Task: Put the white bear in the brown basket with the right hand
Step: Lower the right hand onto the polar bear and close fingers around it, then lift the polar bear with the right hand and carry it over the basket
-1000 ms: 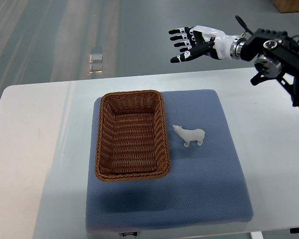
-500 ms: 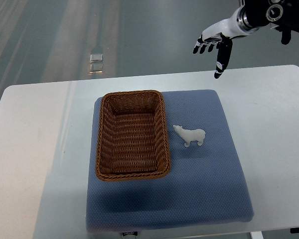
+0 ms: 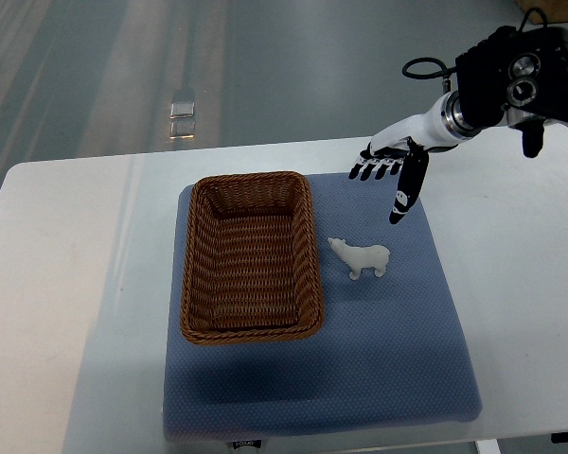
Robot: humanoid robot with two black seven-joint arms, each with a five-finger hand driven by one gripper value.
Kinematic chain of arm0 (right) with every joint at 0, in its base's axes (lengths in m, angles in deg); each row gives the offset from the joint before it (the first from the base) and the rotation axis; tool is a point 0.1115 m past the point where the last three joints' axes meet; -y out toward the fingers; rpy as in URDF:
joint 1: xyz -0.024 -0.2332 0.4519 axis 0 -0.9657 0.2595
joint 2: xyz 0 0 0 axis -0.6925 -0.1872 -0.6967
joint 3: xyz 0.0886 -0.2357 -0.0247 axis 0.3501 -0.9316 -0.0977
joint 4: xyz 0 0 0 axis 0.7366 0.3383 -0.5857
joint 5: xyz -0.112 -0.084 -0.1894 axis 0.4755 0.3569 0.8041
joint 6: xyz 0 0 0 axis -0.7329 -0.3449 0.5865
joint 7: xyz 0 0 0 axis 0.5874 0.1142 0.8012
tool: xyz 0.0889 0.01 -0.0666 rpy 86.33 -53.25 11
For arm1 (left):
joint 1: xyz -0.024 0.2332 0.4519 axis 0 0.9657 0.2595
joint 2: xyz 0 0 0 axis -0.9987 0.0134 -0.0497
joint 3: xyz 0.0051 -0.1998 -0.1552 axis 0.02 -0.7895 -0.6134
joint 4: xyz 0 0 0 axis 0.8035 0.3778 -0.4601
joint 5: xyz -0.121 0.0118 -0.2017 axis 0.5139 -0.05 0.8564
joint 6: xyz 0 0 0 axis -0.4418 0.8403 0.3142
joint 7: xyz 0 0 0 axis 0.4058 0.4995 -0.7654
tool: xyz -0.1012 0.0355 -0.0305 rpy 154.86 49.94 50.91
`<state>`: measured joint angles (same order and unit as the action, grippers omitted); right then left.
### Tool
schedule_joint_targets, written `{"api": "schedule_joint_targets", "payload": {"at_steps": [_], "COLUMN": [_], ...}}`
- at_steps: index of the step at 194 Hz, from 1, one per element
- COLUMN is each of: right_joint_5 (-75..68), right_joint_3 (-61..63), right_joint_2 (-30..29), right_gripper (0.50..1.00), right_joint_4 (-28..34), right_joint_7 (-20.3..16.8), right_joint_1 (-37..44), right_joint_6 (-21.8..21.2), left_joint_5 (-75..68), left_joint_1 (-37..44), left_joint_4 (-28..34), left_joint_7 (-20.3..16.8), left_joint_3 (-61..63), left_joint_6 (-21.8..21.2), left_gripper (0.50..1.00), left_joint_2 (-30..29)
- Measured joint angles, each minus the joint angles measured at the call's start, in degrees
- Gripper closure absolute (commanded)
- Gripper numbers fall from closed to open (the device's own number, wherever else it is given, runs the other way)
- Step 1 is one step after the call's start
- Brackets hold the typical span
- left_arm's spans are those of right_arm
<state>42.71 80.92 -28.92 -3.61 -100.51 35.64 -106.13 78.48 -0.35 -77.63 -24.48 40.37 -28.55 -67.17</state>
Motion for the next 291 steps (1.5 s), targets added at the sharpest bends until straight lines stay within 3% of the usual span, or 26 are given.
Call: {"api": "schedule_joint_targets", "payload": {"at_steps": [73,196,242,291], "right_joint_5": [1.47,6.70,7.92,9.05], "right_joint_3": [2.94,6.48,7.27,7.65], "right_joint_2": [-2.45,-4.73,-5.19,-5.62], "right_gripper": [0.585,0.638,0.675,0.781], "right_joint_4": [1.25,1.25,1.18,0.73], "right_joint_7": [1.45,2.13,2.30,2.54], "right_joint_1": [-10.32,-19.33,-20.90,-22.38], "right_joint_6": [10.93,16.20,16.57,17.67], "left_joint_5": [0.03,0.07,0.07,0.07], "left_joint_1": [-0.02,0.04,0.05,0.05], "left_joint_4": [-0.08,-0.02,0.06,0.03], "left_joint_7": [0.00,0.00,0.00,0.00], "left_joint_3": [0.00,-0.08,-0.08,-0.08], "left_joint_6": [-0.02,-0.05,-0.05,-0.05], "left_gripper": [0.500,0.500,0.500,0.500], "left_joint_2": [0.00,0.00,0.00,0.00]}}
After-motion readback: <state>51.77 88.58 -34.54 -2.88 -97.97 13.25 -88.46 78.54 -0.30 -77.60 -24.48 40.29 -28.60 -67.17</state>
